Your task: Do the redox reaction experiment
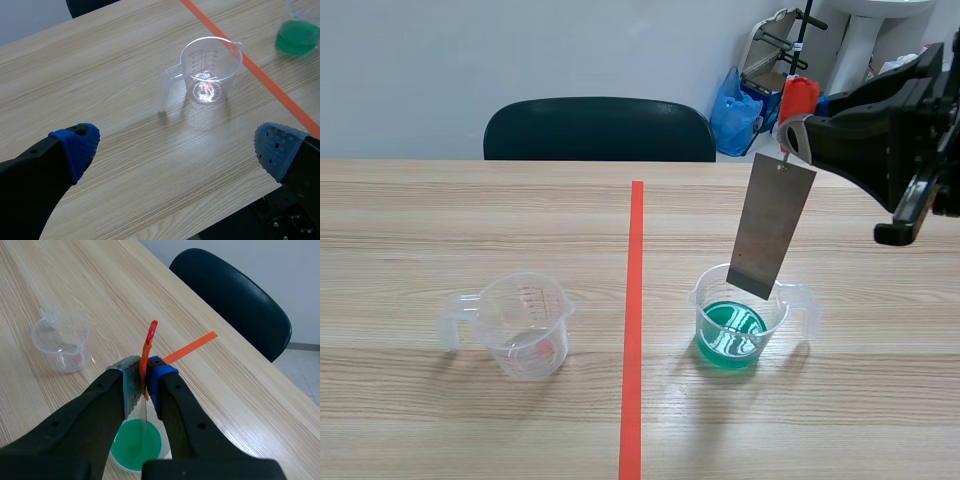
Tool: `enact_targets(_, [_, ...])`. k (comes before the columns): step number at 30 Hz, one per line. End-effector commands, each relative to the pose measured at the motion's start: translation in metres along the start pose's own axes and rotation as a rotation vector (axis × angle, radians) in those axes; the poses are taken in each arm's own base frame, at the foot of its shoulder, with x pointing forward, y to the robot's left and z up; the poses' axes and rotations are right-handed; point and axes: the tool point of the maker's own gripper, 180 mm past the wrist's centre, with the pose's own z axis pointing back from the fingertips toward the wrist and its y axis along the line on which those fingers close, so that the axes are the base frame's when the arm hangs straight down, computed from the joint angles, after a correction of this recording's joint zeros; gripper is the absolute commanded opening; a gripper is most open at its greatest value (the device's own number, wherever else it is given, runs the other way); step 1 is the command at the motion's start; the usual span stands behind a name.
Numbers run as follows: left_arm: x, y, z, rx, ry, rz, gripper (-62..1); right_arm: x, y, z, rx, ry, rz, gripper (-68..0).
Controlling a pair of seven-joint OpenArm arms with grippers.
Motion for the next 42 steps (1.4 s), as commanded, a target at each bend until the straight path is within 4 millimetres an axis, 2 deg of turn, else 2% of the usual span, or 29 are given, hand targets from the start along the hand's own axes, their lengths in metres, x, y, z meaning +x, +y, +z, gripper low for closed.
enact_targets(1, [0.006, -0.002, 0.0, -0.001, -0.028, 0.013, 1.4, 0.011, -0.004, 0.001, -0.01, -0.034, 0.012, -66.9])
enact_targets(27, [0.007, -0.002, 0.0, 0.0, -0.032, 0.013, 1.4, 0.011, -0.004, 0.001, -0.01, -0.034, 0.012, -66.9])
enact_targets(42, [0.02, -0.005, -0.008, -0.07, -0.08, -0.012, 1.4, 0.01, -0.004, 0.001, -0.01, -0.031, 0.012, -66.9])
